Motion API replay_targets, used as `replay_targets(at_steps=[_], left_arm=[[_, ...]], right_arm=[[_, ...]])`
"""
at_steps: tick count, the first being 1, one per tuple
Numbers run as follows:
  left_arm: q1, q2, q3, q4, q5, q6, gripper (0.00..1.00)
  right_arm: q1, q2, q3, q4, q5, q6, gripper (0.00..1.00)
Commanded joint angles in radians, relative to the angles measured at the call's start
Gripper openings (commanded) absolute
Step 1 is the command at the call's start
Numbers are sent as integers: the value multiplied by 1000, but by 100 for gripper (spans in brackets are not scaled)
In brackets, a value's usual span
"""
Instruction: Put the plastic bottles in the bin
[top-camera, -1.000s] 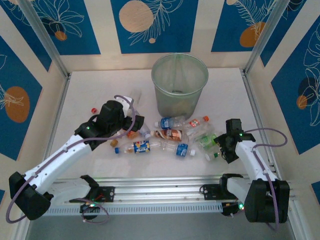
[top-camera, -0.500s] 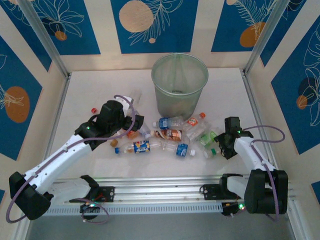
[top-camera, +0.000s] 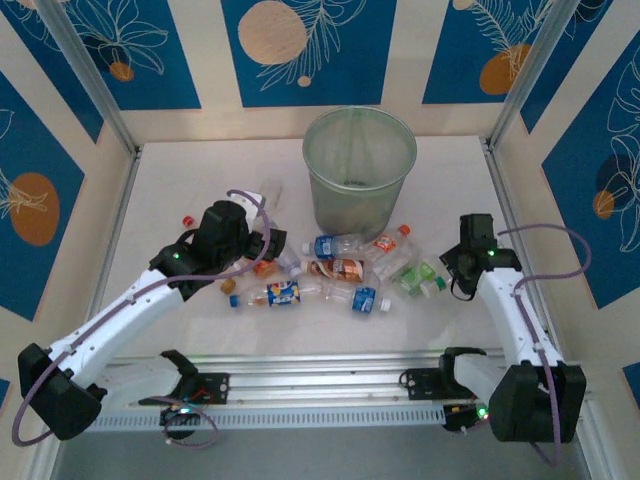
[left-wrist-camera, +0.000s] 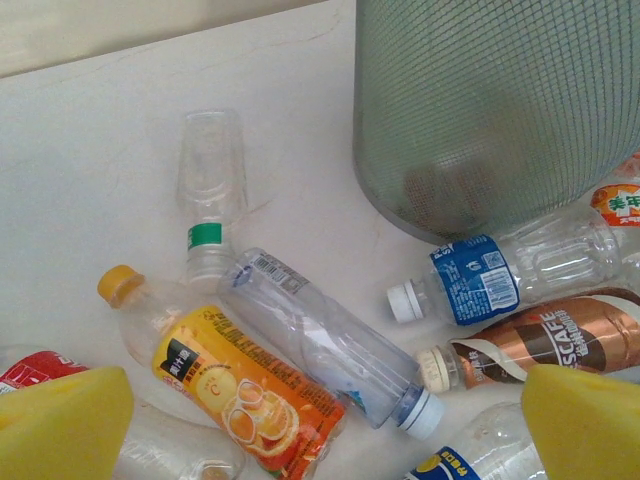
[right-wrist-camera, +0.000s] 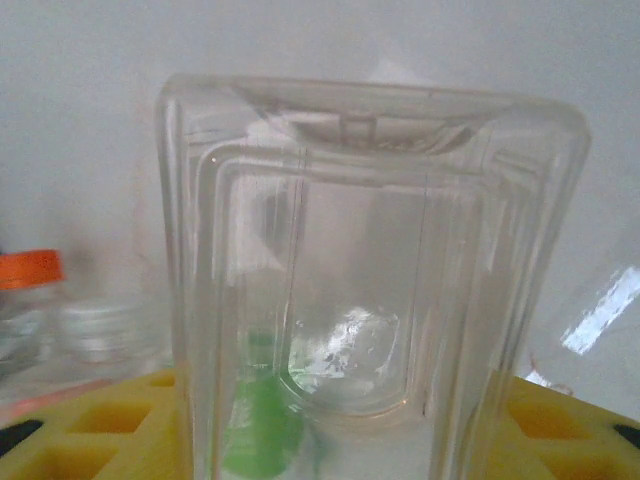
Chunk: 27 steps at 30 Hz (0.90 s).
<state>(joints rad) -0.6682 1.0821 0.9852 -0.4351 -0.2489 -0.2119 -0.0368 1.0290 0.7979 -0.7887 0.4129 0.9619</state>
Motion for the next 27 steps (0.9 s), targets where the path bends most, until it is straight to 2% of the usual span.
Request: replay_targets(at_steps=[1,6,11,19,27], left_arm=[[-8,-3,6,19,-27,-17,99],[-8,5,3,25,-30,-25,100],[-7,1,-3,25,-30,-34,99],[-7,-11,-11,23,-36,-36,100],[-8,-17,-17,31,-33,-44,100]], right_arm=[[43,-22,135,-62,76,-93,32],[171,62,412,-101,170,-203,29],[286,221,746,-101,188,-349,29],[369,464,1126,20,58,-531,29],[396,698,1342,129,-89,-679,29]])
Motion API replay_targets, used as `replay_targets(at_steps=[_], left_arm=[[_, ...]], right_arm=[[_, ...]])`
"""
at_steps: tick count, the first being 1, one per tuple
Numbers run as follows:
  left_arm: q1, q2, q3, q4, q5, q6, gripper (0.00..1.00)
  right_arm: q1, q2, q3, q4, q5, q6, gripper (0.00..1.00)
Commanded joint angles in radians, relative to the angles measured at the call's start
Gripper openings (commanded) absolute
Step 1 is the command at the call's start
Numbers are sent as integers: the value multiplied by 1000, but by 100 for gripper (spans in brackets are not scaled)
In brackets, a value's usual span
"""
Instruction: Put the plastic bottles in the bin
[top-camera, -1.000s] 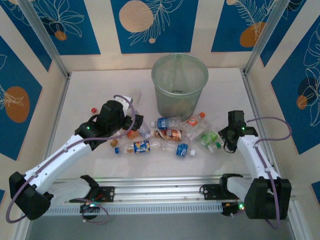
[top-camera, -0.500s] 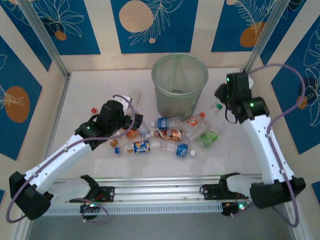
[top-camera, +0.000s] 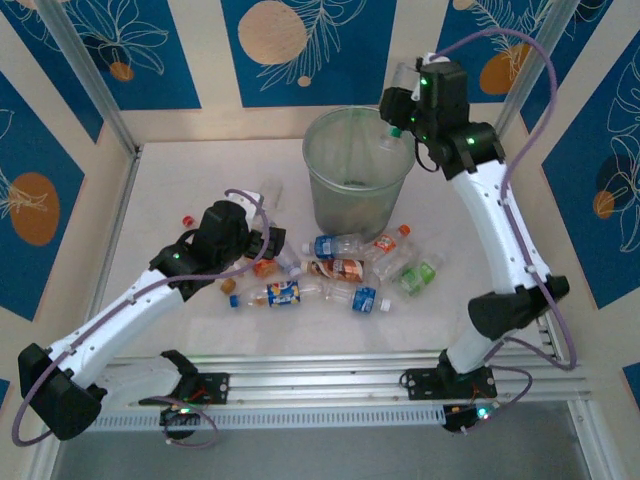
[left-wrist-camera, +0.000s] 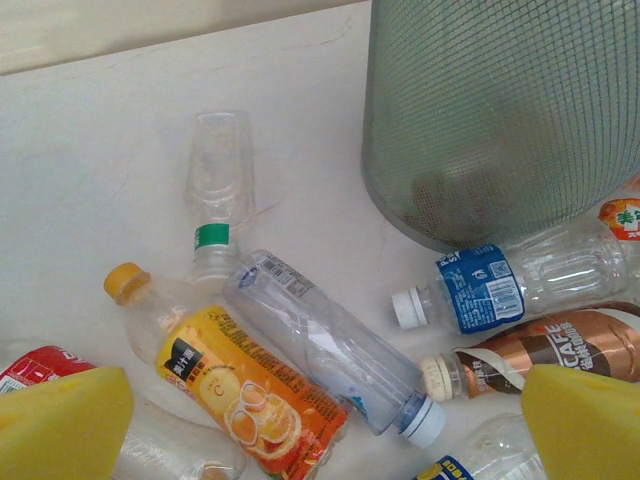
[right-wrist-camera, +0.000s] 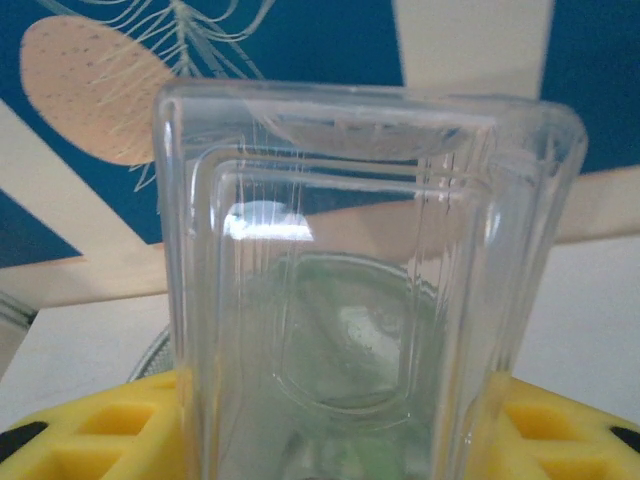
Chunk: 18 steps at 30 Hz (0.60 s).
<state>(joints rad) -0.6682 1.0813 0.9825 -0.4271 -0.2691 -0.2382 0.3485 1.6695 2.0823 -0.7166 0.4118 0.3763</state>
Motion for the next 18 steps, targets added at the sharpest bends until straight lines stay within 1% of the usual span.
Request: replay_targets(at_steps=[1,6,10,12,18], left_arm=[[-8,-15,-15,26,-14,-16,99],[-7,-11,-13,33,-21,-16,100],[-7,-13,-13,30,-24,-14,99],[-8,-19,-13,29,-27,-12,99],[-7,-35,-13,19,-50,-5,100]], right_arm=[[13,86,78,63,-110,-112,29],[36,221,168,28,-163,-176,29],[50,286,157,20,-229,-265,28],[56,304,138,17,-233,-333,27],[56,295,42,16,-264,-501,23]])
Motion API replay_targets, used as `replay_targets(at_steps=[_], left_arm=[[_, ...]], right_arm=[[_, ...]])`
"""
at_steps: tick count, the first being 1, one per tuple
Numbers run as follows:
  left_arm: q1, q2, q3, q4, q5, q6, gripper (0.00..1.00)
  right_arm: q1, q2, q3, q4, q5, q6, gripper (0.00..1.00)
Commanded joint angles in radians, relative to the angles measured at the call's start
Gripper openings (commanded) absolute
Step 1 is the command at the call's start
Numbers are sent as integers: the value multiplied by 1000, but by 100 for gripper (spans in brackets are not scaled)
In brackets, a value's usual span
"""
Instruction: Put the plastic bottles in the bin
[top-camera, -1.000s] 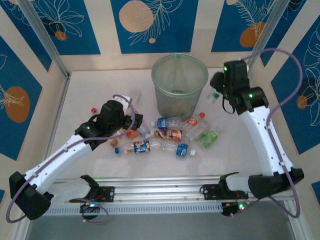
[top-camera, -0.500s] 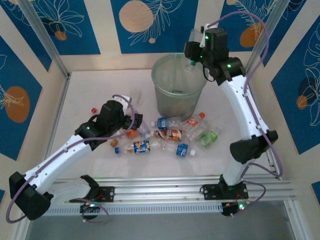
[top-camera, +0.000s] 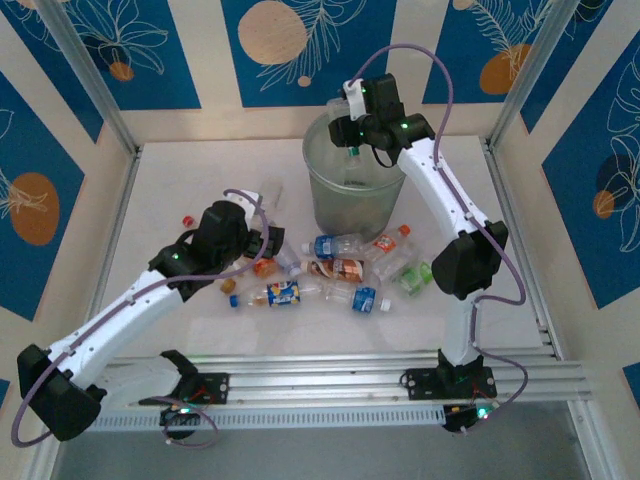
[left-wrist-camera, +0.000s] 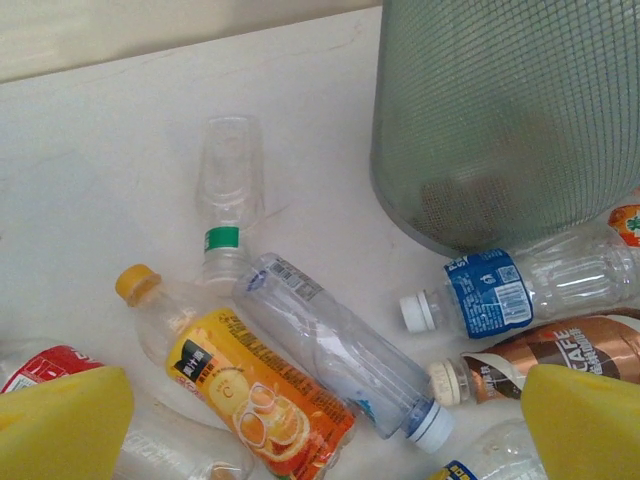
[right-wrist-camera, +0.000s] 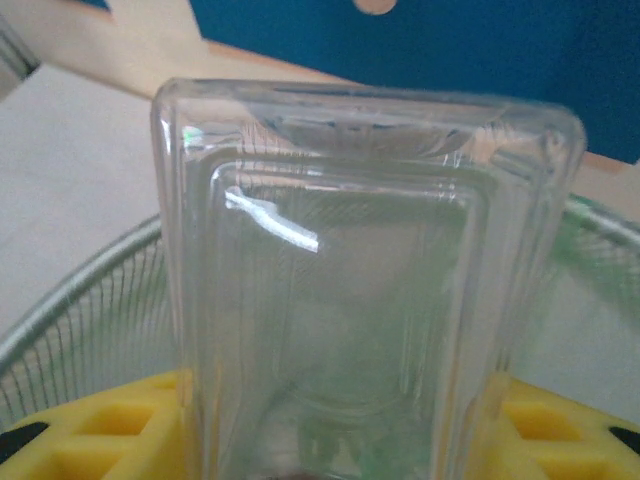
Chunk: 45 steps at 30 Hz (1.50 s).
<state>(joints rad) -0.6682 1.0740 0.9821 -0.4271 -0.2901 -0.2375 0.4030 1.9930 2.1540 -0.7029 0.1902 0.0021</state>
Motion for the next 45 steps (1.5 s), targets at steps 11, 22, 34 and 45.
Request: replay_targets(at_steps=[11,22,34,45], left_arm=[[-8,-35,-5,10,-59,2,100],[-8,-49,21,-24,-112,25,99],[-8,-37,38,-46,-150,27,100],[-8,-29,42,-48,-157,27,100]], right_arm=[[-29,-108,-201,64,-37,-352,23],[-46,-67,-280,146,-13,-575,19],[-33,39,-211,80,-31,-697,24],[-29,91,-163,43,-20,-711,49]])
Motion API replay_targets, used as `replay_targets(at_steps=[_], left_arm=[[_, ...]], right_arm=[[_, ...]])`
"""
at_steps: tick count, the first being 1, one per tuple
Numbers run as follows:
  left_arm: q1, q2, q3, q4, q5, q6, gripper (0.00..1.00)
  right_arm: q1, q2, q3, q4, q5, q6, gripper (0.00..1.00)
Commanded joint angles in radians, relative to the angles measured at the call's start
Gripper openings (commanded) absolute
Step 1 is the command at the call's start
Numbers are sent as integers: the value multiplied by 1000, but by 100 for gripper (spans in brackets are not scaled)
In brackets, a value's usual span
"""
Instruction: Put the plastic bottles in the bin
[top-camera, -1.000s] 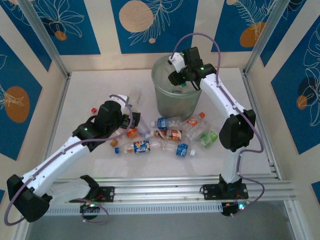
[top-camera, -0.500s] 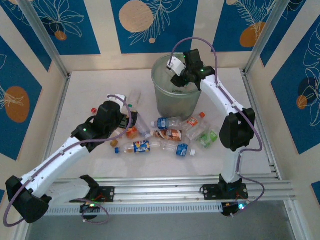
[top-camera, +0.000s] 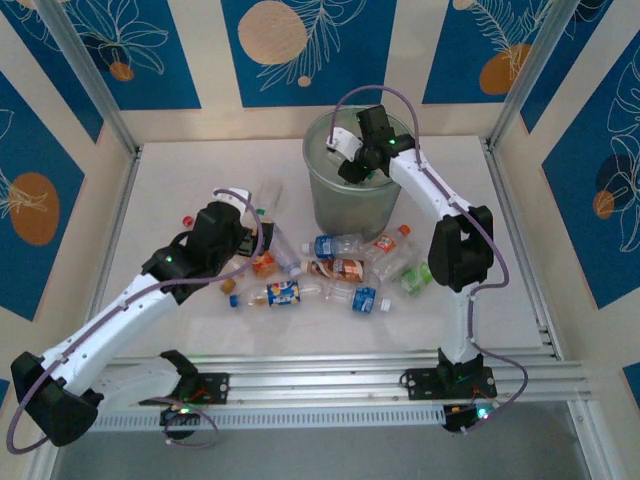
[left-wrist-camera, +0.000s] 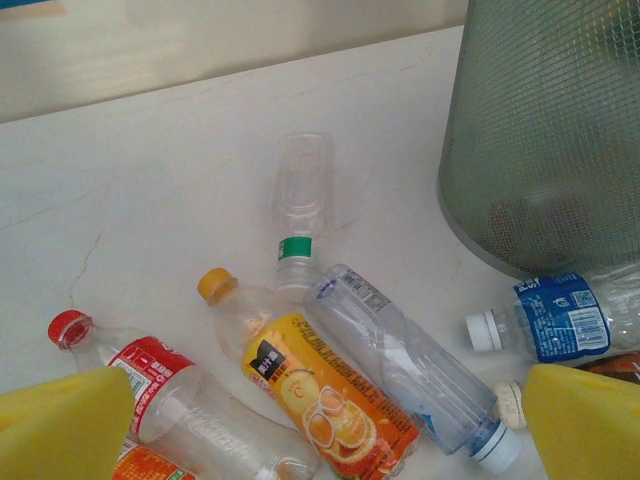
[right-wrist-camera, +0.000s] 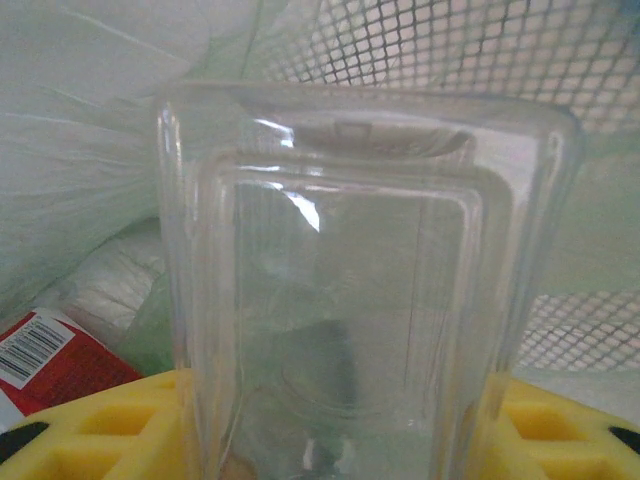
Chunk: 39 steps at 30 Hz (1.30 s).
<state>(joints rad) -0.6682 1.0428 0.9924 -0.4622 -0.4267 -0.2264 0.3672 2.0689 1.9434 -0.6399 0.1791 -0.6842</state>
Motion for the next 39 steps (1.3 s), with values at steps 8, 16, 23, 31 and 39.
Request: replay_targets(at_steps=[8,16,23,31,39], left_arm=[[-7,-2,40,-28,-27,18,99],[-8,-20,40,-41,-27,13,99],[-8,-36,34,-50,-35,12,99],[-7,-35,50,-89,-34,-7,100],[-8,-50,60,-176,-44,-66,99]], right_arm=[[13,30,98,-43,7,-30,62],[23,19,120,-53,17,-29,74],[22,22,118,-50,32,-38,76],[25,-2,155,-68,36,-13,75],[25,-66,224,-68,82,70,77]])
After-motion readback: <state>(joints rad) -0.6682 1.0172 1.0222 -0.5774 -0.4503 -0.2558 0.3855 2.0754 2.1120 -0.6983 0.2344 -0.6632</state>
